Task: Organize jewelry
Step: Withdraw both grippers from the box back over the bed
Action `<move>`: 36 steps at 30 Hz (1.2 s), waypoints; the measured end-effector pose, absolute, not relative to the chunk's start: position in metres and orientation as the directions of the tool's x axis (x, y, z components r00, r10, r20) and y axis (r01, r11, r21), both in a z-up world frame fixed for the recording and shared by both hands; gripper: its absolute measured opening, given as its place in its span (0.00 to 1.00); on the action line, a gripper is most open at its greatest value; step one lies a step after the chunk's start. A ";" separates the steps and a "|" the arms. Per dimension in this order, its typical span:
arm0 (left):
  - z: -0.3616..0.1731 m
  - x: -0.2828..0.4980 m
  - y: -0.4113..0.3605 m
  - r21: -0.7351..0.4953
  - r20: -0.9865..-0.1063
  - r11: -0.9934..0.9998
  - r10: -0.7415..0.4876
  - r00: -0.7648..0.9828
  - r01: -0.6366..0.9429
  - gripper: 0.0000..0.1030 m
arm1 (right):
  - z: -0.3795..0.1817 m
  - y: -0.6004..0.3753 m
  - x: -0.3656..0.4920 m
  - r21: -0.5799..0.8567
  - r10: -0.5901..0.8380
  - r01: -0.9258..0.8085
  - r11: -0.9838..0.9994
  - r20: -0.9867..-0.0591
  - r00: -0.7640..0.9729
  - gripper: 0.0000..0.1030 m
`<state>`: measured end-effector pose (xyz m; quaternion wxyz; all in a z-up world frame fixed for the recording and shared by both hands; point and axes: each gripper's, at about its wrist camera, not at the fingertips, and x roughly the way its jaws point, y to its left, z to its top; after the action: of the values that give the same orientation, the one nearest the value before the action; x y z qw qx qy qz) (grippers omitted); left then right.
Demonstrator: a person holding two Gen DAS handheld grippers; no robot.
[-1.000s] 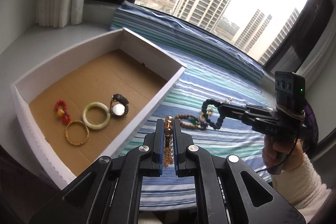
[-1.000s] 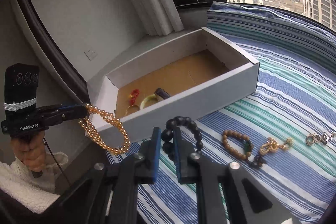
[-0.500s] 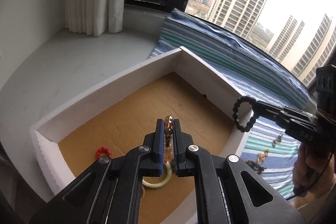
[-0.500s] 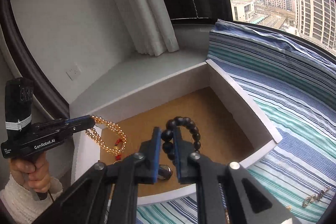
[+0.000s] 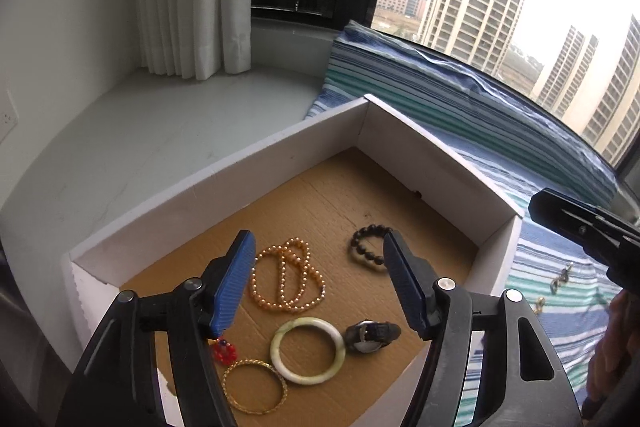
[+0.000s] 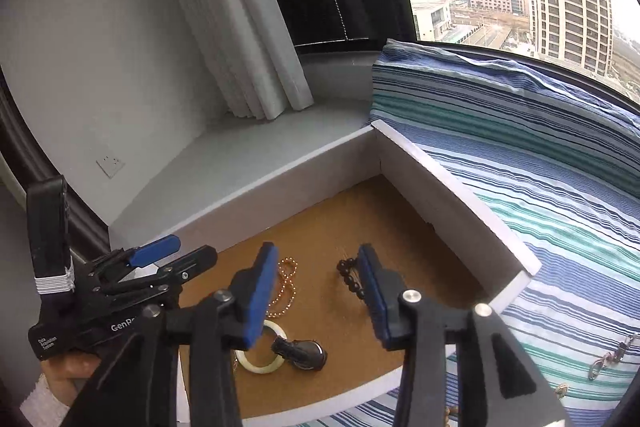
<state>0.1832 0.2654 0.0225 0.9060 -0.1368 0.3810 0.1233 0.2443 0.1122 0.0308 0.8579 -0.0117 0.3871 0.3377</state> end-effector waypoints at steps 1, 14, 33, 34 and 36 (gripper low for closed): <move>0.027 0.175 0.258 -0.154 -0.715 0.938 0.112 0.690 -0.312 0.73 | 0.037 0.105 0.234 0.234 0.571 -0.590 0.772 -0.662 0.485 0.42; 0.028 0.096 0.113 -0.187 -0.669 0.978 -0.058 0.741 -0.092 0.87 | 0.016 -0.049 0.117 0.055 0.370 -0.463 0.885 -0.688 0.625 0.60; -0.046 0.059 -0.001 -0.118 -0.780 0.989 -0.146 0.608 0.087 0.87 | -0.080 -0.149 -0.012 -0.049 0.093 -0.190 0.981 -0.734 0.672 0.60; -0.047 0.058 -0.002 -0.117 -0.783 0.989 -0.145 0.605 0.086 0.87 | -0.078 -0.149 -0.012 -0.055 0.090 -0.189 0.980 -0.729 0.679 0.60; -0.049 0.056 0.000 -0.121 -0.787 0.989 -0.145 0.599 0.080 0.87 | -0.076 -0.147 -0.009 -0.051 0.094 -0.188 0.981 -0.722 0.685 0.60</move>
<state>0.0564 -0.0001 -0.0492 0.8934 -0.0364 0.4433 -0.0630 -0.0086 -0.1473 -0.0765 0.9160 -0.0605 0.3891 0.0770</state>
